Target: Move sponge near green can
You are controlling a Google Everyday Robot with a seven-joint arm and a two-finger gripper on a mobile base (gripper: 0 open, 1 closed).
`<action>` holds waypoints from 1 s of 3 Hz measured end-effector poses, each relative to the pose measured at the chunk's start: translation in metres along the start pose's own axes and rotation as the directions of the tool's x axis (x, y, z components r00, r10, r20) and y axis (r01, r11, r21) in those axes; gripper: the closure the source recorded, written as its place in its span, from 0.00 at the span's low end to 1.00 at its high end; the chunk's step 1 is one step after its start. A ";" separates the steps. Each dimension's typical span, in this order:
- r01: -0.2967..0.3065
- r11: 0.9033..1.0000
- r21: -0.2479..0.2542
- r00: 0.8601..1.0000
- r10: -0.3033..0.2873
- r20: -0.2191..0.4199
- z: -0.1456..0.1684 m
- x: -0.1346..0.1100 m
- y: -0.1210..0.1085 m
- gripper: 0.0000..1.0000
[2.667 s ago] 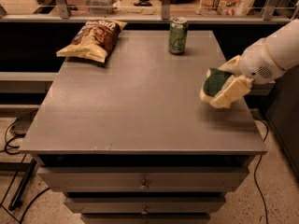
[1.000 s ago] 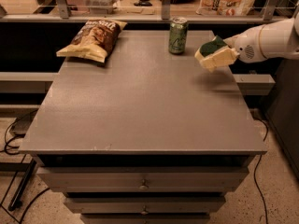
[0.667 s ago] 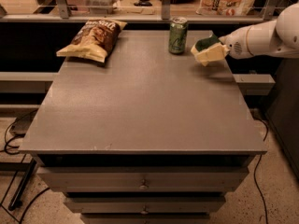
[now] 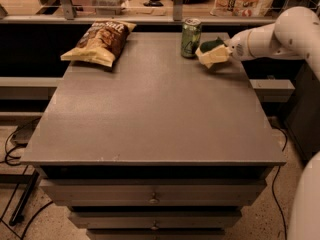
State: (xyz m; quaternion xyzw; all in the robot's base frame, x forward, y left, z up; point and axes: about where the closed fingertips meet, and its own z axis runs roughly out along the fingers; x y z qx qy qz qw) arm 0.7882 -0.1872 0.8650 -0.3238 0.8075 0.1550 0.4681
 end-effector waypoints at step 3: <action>0.005 0.999 -0.032 1.000 -0.005 -0.007 0.016 -0.004 0.007 0.00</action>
Offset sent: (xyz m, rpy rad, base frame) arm 0.0065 0.0122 -0.0038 0.0030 0.0119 0.0246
